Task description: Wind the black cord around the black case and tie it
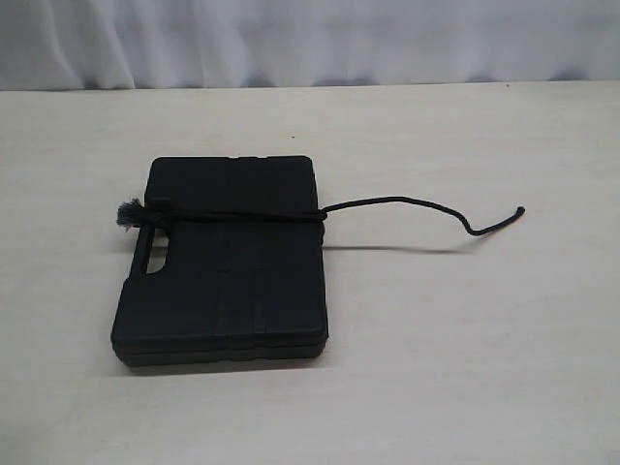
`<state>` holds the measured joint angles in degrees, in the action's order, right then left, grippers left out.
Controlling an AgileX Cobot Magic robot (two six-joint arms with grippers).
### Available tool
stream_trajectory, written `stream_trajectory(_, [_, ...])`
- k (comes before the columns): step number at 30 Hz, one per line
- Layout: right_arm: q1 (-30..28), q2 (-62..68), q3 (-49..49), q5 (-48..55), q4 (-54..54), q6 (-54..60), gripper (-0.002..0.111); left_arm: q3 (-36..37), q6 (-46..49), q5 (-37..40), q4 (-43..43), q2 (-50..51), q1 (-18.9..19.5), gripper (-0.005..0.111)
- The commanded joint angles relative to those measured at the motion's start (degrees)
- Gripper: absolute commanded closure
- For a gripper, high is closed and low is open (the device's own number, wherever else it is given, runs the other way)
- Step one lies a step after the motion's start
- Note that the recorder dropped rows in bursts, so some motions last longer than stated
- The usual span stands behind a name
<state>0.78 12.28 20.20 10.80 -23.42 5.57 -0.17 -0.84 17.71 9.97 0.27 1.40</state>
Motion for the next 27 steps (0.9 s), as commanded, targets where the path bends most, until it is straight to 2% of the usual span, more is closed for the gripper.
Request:
stream_trajectory(1, [0.0,-0.4,-0.2,0.0,0.0,0.1,0.104,0.2,-2.4,0.1,-0.2,-0.3,0.2,0.107])
stream_trajectory(8, [0.0,-0.4,-0.2,0.0,0.0,0.1,0.104,0.2,-2.4,0.2,-0.1,-0.3,0.2,0.107])
stream_trajectory(14, [0.0,-0.4,-0.2,0.0,0.0,0.1,0.104,0.2,-2.4,0.1,0.0,-0.3,-1.8,0.107])
stream_trajectory(27, [0.0,-0.4,-0.2,0.0,0.0,0.1,0.104,0.2,-2.4,0.1,0.0,-0.3,-1.8,0.107])
